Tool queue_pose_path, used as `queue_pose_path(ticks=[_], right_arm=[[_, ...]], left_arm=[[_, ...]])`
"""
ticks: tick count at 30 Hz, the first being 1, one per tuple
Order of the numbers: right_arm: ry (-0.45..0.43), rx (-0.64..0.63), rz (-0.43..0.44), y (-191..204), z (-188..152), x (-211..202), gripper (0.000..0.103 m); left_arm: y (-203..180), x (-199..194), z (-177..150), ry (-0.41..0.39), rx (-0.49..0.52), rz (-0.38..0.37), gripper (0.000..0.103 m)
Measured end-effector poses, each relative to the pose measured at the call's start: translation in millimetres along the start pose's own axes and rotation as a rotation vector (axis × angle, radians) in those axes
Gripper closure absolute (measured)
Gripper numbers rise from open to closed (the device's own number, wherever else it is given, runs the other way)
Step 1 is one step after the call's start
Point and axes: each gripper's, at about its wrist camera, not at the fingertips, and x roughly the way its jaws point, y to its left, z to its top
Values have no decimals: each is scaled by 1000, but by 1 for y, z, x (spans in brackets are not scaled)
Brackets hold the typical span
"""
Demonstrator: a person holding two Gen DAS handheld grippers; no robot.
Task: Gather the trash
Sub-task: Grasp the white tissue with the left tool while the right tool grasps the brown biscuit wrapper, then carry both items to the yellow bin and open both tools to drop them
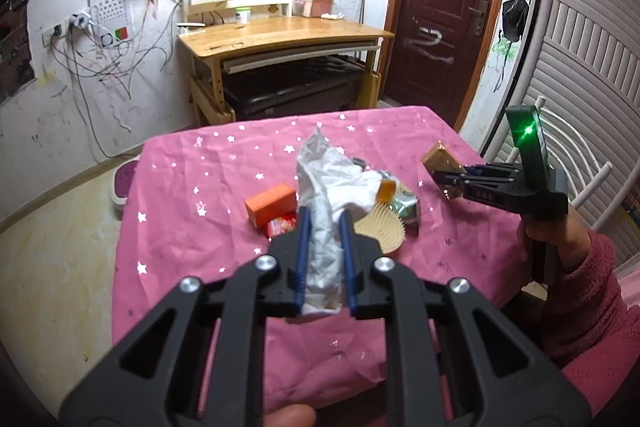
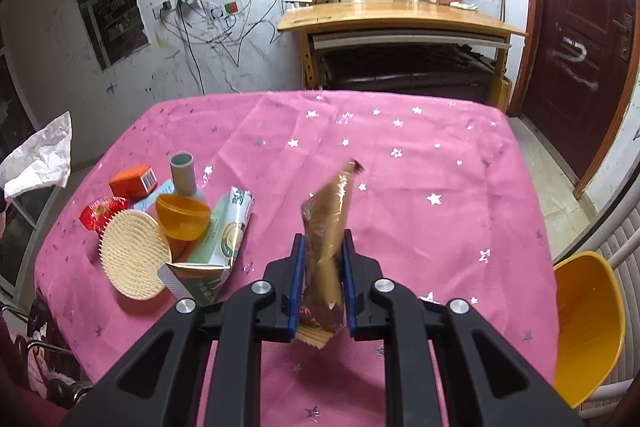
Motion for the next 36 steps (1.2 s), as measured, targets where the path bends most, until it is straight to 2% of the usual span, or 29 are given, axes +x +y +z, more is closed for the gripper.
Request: queue_pose_path(ticks=[7, 16, 24, 36], right_arm=[[-41, 28, -9, -13, 0, -14, 92], [-82, 94, -55, -55, -11, -34, 92], [-130, 184, -120, -110, -27, -62, 91], [-176, 350, -217, -200, -65, -94, 91]], left_arm=[[-20, 10, 9, 6, 32, -2, 89], [-58, 36, 29, 32, 91, -22, 89], [-99, 59, 45, 49, 145, -67, 89], [-189, 114, 56, 143, 246, -184, 89]])
